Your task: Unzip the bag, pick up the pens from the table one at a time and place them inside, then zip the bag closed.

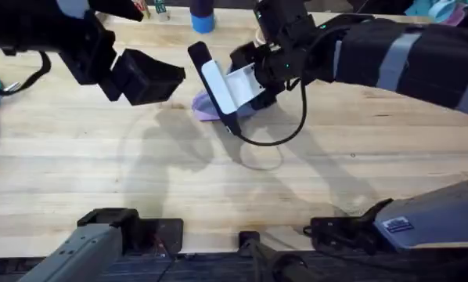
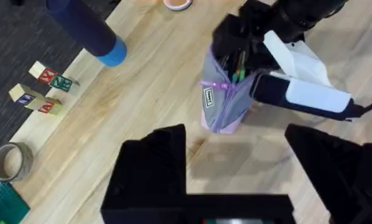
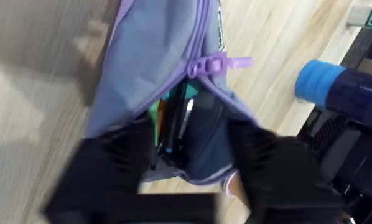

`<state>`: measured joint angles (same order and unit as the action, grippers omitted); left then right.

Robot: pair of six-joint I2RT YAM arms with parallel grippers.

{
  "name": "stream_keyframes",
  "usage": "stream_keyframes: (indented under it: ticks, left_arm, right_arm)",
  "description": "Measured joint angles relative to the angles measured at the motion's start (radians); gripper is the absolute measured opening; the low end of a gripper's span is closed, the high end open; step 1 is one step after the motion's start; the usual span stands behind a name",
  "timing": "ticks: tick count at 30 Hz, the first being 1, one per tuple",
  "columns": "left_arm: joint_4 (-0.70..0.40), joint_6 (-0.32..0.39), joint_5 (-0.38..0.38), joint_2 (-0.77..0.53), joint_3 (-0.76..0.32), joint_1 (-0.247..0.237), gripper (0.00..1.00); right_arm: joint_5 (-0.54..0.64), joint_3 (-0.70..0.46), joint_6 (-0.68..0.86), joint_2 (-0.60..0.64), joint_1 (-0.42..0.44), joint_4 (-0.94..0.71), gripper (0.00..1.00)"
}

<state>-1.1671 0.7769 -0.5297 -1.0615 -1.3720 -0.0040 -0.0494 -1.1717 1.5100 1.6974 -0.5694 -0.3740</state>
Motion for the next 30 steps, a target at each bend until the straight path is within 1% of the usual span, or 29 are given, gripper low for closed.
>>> stream_keyframes:
  ticks: [2, 3, 4, 10, 16, 20, 24, 30]
  left_arm:
    - [0.000, 0.000, 0.000, 0.000, 0.000, 0.000, 0.993]
    - [0.000, 0.000, 0.000, 0.000, 0.000, 0.000, 0.993]
    - [0.000, 0.000, 0.000, 0.000, 0.000, 0.000, 0.993]
    - [0.000, 0.000, 0.000, 0.000, 0.000, 0.000, 0.993]
    - [0.000, 0.000, 0.000, 0.000, 0.000, 0.000, 0.993]
    - [0.004, 0.000, 0.004, 0.000, 0.000, 0.000, 0.993]
    - [0.004, 0.002, 0.019, 0.000, 0.000, 0.000, 0.993]
    - [0.017, 0.047, 0.029, 0.000, 0.000, 0.000, 0.993]
  right_arm:
    - [0.000, 0.000, -0.005, 0.000, 0.000, 0.000, 0.923]
    - [0.000, 0.000, -0.010, 0.000, 0.000, 0.000, 0.975]
    - [0.000, 0.000, -0.017, 0.000, 0.000, -0.001, 0.990]
    - [0.000, 0.000, -0.084, 0.000, 0.000, -0.001, 0.995]
    - [0.009, 0.000, -0.191, -0.005, 0.000, 0.000, 0.996]
    - [0.009, 0.000, -0.314, -0.040, 0.000, -0.014, 0.996]
    - [0.012, 0.000, -0.461, -0.109, 0.000, -0.019, 0.995]
    - [0.012, 0.000, -0.674, -0.211, 0.000, -0.028, 0.996]
